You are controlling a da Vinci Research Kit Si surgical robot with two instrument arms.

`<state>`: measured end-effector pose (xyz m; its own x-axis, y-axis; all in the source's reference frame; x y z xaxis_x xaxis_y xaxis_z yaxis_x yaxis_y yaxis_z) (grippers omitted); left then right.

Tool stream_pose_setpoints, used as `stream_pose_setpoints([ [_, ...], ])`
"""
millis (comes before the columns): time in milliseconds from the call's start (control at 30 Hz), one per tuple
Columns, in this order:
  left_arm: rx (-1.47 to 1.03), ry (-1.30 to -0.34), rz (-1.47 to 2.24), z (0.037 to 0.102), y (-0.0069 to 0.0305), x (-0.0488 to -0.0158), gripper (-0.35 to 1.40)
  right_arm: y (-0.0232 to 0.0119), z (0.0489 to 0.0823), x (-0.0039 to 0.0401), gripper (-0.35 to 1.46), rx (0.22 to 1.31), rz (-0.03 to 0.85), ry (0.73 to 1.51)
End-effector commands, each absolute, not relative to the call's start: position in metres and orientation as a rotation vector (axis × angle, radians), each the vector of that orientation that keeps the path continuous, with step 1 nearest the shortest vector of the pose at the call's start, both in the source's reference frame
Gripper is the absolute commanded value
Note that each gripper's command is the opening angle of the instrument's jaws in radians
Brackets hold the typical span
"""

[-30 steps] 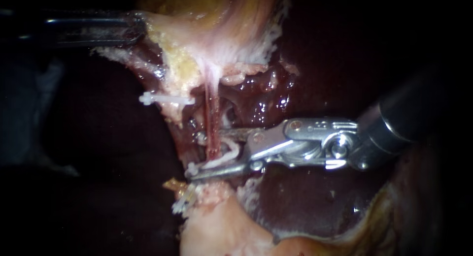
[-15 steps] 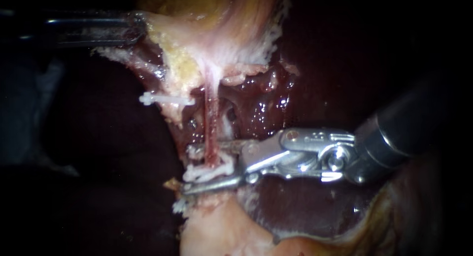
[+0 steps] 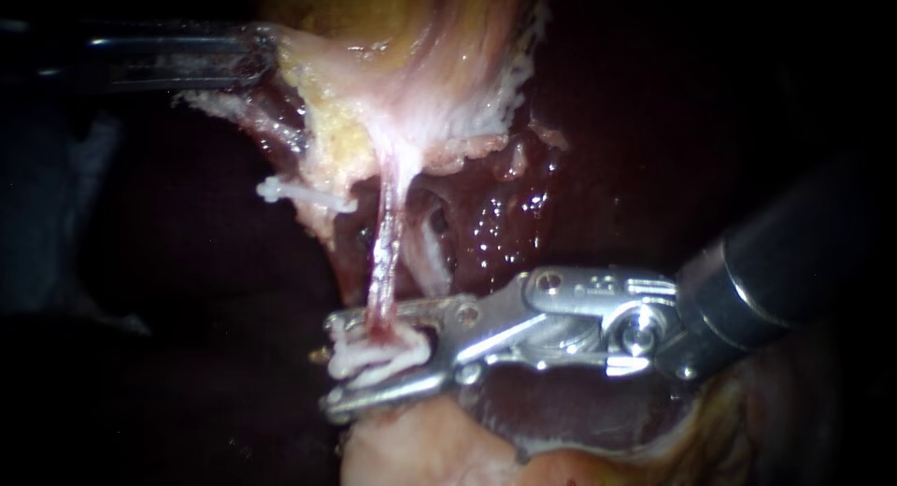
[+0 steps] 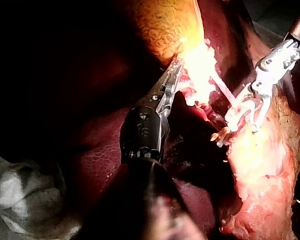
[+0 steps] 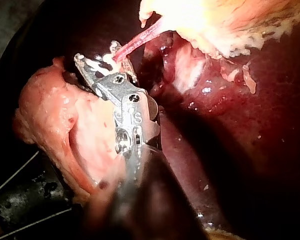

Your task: Clipping second clip right tube

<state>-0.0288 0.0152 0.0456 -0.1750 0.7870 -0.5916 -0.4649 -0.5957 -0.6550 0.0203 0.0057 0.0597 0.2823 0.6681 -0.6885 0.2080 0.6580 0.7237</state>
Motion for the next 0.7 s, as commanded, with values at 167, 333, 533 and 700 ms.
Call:
stream_pose_setpoints([
  [167,-1.223,-0.414,1.878,0.0457,0.0152,-0.0288,-0.35,0.0058,0.0600,0.0199,0.12,0.842,0.386,1.273],
  [333,-1.223,-0.414,1.878,0.0457,0.0152,-0.0288,-0.35,0.0058,0.0600,0.0197,-0.22,0.865,0.431,1.256],
  [533,-1.223,-0.414,1.878,0.0457,0.0152,-0.0288,-0.35,0.0059,0.0605,0.0193,-0.35,0.913,0.494,1.230],
  [700,-1.223,-0.414,1.878,0.0457,0.0153,-0.0288,-0.35,0.0056,0.0610,0.0189,-0.35,0.911,0.489,1.201],
])
